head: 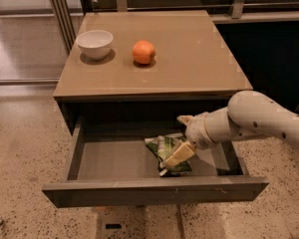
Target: Pick green jalapeno chip bag from top drawer and place on counter
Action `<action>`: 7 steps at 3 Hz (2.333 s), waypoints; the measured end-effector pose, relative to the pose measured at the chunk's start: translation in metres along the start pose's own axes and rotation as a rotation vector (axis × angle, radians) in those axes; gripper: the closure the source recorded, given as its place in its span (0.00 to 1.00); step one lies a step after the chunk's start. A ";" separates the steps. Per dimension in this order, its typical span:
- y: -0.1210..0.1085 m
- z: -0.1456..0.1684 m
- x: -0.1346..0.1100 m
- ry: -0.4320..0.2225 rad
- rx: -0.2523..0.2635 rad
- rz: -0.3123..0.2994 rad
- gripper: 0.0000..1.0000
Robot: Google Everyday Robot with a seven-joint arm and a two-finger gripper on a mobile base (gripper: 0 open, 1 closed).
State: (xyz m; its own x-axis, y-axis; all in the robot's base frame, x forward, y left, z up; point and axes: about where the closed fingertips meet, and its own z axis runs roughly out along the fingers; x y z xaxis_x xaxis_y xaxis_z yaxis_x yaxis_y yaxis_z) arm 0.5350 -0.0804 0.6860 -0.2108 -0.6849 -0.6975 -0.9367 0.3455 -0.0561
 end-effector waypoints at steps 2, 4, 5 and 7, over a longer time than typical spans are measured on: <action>-0.004 0.016 0.017 0.002 0.015 0.012 0.08; -0.006 0.046 0.047 0.035 -0.001 0.041 0.26; -0.006 0.046 0.047 0.035 -0.002 0.042 0.49; -0.006 0.046 0.047 0.035 -0.002 0.042 0.95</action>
Offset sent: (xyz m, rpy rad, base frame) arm 0.0092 -0.0078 -0.0401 -0.0053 -0.0040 -0.0391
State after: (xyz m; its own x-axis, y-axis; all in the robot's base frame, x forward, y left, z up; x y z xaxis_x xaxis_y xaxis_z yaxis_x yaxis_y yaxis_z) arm 0.5439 -0.0850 0.6208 -0.2594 -0.6920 -0.6737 -0.9275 0.3730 -0.0261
